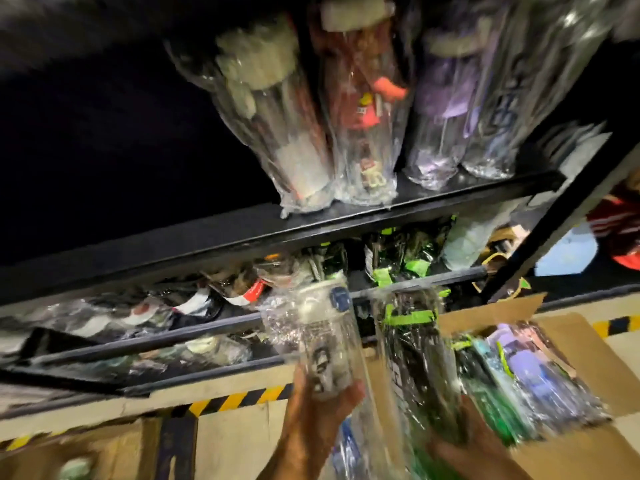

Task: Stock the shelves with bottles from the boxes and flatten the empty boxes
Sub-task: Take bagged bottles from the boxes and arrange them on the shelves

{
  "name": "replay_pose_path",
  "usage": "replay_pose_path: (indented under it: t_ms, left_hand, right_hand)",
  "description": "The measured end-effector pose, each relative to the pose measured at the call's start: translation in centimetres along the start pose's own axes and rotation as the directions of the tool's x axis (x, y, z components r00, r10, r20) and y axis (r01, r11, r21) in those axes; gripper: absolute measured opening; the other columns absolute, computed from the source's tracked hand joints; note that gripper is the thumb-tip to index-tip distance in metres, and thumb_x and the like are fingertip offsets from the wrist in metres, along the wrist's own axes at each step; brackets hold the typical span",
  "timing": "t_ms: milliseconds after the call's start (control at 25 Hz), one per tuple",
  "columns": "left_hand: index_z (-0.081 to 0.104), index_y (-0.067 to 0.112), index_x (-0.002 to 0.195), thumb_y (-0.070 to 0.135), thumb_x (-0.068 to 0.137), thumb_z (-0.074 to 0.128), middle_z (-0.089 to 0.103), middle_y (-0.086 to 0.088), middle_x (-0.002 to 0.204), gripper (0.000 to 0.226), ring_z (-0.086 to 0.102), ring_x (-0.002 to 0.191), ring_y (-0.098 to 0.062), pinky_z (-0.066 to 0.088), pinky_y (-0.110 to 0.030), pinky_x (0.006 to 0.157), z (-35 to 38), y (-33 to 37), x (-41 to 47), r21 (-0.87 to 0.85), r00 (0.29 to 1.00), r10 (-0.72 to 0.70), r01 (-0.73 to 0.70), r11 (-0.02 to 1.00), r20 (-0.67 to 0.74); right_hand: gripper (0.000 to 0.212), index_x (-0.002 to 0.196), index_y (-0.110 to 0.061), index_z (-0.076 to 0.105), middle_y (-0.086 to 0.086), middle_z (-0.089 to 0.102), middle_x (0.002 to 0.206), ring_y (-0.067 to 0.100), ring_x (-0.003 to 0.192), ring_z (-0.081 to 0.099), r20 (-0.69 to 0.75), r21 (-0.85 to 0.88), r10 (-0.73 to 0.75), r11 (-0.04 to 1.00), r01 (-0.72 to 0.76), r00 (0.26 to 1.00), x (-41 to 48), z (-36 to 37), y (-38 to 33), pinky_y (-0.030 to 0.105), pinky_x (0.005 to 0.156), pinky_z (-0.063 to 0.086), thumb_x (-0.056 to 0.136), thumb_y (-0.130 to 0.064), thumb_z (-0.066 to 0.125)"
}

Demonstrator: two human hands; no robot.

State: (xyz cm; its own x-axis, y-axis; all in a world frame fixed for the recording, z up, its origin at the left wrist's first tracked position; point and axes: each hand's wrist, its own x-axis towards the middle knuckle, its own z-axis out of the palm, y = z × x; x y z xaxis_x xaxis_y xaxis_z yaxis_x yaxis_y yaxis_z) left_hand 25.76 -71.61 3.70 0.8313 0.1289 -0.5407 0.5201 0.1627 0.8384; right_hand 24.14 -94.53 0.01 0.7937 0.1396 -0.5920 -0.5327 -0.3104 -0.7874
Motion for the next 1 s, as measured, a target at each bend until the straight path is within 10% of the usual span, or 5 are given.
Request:
replay_pose_path:
  t_ms: [160,320,560,720,1000]
  left_hand:
    - [0.054,0.026,0.124,-0.006,0.081,0.074,0.074,0.012,0.108,0.057,0.070,0.092,0.003,0.054,-0.016,0.072,-5.5,6.4,-3.3,0.084,0.977,0.214,-0.213,0.973,-0.008]
    - [0.050,0.029,0.124,-0.002,0.073,0.081,0.076,-0.001,0.107,0.068,0.073,0.097,-0.015,0.060,-0.028,0.078,-9.9,12.2,-4.2,-0.021,0.947,0.302,-0.305,0.952,-0.109]
    - [0.045,0.019,0.135,0.007,0.078,0.078,0.069,-0.004,0.119,0.067,0.070,0.100,-0.007,0.057,-0.020,0.078,-12.3,18.3,-2.6,0.035,0.879,0.409,-0.414,0.910,-0.243]
    - [0.049,0.022,0.125,0.006,0.077,0.080,0.065,0.004,0.119,0.060,0.066,0.098,0.007,0.051,-0.008,0.078,-13.7,21.1,-0.8,0.108,0.815,0.493,-0.485,0.868,-0.304]
    - [0.036,0.012,0.143,0.004,0.080,0.077,0.058,-0.009,0.136,0.076,0.061,0.121,-0.016,0.054,-0.020,0.090,-17.1,22.4,2.3,0.140,0.836,0.499,-0.479,0.867,-0.228]
  right_hand:
    - [0.114,0.119,-0.048,0.026,-0.030,0.043,0.105,0.001,0.101,0.052,-0.001,-0.025,-0.088,0.996,0.088,0.996,-4.0,5.2,-8.7,-0.005,0.067,0.037,0.020,-0.074,0.076]
    - [0.069,0.109,-0.030,0.047,-0.022,0.065,0.101,-0.008,0.087,0.064,-0.064,-0.022,-0.322,0.947,0.321,0.945,-4.7,9.1,-14.9,0.002,0.065,0.041,0.060,-0.014,0.093]
    - [0.082,0.111,-0.062,0.035,-0.016,0.061,0.113,0.009,0.104,0.061,-0.141,-0.178,-0.536,0.841,0.511,0.833,-0.9,13.3,-24.0,0.032,0.090,0.051,0.049,-0.046,0.085]
    - [0.083,0.120,-0.049,0.036,-0.019,0.053,0.109,0.016,0.110,0.056,-0.138,-0.249,-0.642,0.760,0.601,0.755,2.7,14.6,-28.4,0.042,0.094,0.050,0.052,-0.054,0.083]
    - [0.088,0.131,-0.035,0.030,-0.014,0.042,0.117,0.018,0.121,0.046,-0.242,-0.264,-0.679,0.734,0.626,0.693,9.0,18.1,-31.7,0.038,0.102,0.045,0.066,-0.034,0.089]
